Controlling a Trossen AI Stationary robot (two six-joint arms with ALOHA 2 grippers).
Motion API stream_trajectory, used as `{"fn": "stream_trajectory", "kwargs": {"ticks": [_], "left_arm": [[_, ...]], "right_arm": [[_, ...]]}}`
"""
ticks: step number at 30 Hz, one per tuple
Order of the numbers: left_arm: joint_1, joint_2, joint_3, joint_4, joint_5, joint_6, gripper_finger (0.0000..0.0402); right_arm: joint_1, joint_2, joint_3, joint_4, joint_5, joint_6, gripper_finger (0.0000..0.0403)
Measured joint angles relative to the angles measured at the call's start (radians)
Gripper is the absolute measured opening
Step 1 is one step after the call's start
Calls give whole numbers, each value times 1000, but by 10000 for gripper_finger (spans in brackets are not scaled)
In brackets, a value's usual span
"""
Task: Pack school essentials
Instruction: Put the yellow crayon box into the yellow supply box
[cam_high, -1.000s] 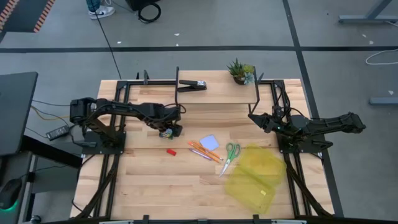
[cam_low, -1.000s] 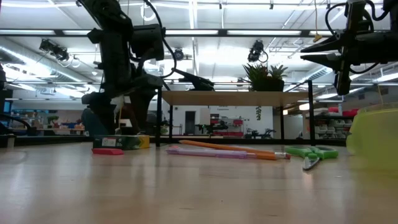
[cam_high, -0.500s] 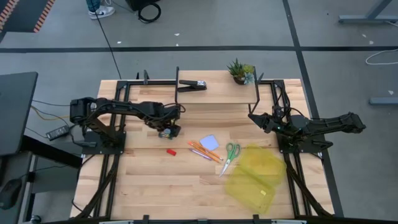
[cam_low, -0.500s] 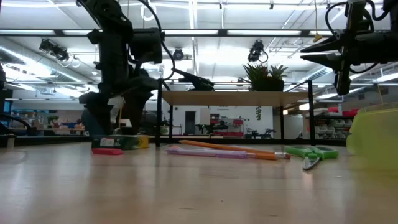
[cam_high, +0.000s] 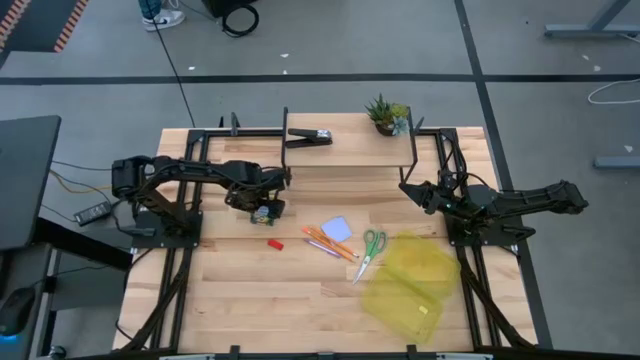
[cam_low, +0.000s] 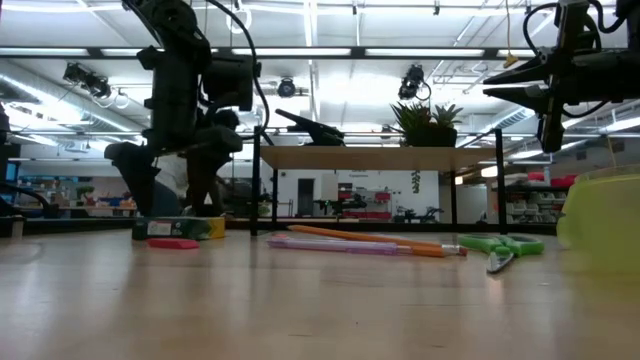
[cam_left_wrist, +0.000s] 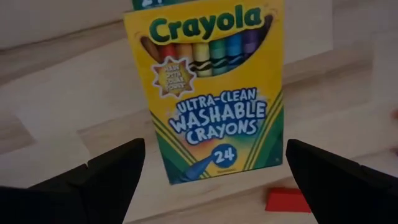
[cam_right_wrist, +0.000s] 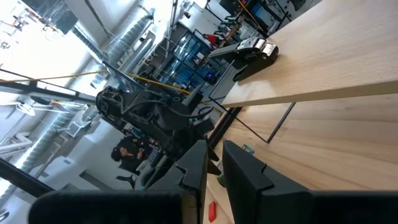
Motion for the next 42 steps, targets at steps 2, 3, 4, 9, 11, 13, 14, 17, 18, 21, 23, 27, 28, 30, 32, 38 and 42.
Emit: {"fn": "stream_trajectory", "kwargs": {"ticks": [2,3,4,9,11,13,14,17,18,21,23,27,28,30,32,38,42], "left_arm": [[0,0,0,-4,-12,0,400],[0,0,0,-2,-22,0,400],[0,0,0,3,-32,0,400],[-2,1,0,9,-79,0,400],[-2,1,0,11,-96,0,400],[-2,1,0,21,-110,0,400],[-2,1,0,29,-114,0,400],[-1,1,-11,66,-116,-6,400],[-2,2,-19,71,-116,-15,400],[-1,2,-49,110,-98,-31,400],[-1,0,-69,134,-87,-35,400],[-2,0,-75,171,-86,-49,400],[-2,1,-76,183,-85,-52,400],[-2,2,-77,198,-86,-56,400],[-2,2,-77,198,-87,-56,400],[-2,2,-77,206,-89,-52,400],[-4,2,-77,222,-90,-52,398]], "right_arm": [[0,0,0,0,0,0,57],[0,0,0,0,0,0,57],[0,0,0,0,0,0,57],[0,0,0,0,1,0,57],[0,0,0,0,1,0,57],[0,0,0,0,2,0,57],[0,0,0,0,2,0,57],[0,0,0,0,2,1,57],[0,0,0,0,2,1,57],[0,0,0,0,3,3,57],[0,0,0,0,3,5,57],[0,0,0,0,3,7,57],[0,0,0,0,3,7,57],[0,0,0,0,4,9,57],[0,0,0,0,4,10,57],[0,0,0,0,4,15,57],[0,0,0,0,4,15,57]]}}
